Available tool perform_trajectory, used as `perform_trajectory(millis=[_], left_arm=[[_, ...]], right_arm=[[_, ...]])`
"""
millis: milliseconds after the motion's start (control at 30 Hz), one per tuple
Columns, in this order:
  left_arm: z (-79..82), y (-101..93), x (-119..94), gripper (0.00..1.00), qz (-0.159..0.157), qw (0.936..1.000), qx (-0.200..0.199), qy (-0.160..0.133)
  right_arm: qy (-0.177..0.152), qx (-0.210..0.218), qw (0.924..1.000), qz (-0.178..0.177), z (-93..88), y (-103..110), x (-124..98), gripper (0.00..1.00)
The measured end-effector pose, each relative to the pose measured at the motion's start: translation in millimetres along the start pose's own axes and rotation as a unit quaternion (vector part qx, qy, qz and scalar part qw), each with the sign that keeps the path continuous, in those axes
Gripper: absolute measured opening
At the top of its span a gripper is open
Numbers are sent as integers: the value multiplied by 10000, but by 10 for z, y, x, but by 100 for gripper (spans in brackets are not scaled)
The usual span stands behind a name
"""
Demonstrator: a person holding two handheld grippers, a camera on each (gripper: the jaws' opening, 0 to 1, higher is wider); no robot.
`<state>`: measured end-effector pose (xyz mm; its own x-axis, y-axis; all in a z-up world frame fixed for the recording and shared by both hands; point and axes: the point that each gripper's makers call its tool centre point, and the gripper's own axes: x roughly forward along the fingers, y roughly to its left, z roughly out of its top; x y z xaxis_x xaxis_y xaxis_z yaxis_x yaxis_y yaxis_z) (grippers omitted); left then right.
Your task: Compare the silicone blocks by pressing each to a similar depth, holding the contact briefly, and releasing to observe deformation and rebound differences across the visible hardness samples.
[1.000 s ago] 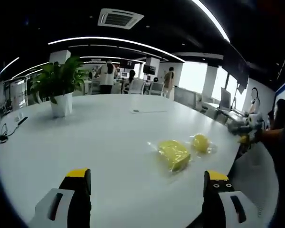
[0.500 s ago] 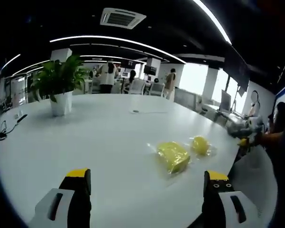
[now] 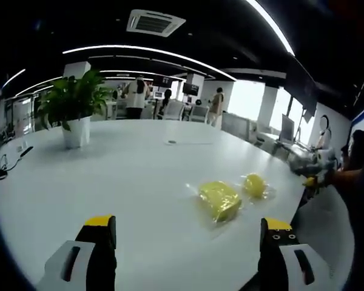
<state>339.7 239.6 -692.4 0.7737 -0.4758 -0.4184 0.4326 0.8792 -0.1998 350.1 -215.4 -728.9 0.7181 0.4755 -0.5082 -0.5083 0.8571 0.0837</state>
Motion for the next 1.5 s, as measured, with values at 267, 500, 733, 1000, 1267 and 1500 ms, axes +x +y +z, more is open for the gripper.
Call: perform_trajectory(millis=[267, 500, 733, 1000, 1267, 1500], left_arm=[[15, 17, -10, 100, 7, 10000, -6, -3], [58, 19, 16, 100, -15, 10000, -65, -51], [50, -17, 90, 100, -101, 9998, -154, 2], [145, -71, 234, 100, -232, 9992, -326, 47], [166, -196, 476, 100, -579, 9905, -1178, 420], [293, -328, 747, 98, -842, 9766, -1852, 699]], right_arm=[[-11, 1, 10000, -15, 7, -6, 2, 97], [-12, 5, 10000, 4, 9, 11, 9, 97], [7, -13, 10000, 18, 2, 15, 15, 97], [-24, -37, 10000, 45, 24, 18, 20, 97], [39, -176, 9998, 112, -6, 47, 35, 97], [-29, -167, 9998, 139, 24, 59, 9, 97]])
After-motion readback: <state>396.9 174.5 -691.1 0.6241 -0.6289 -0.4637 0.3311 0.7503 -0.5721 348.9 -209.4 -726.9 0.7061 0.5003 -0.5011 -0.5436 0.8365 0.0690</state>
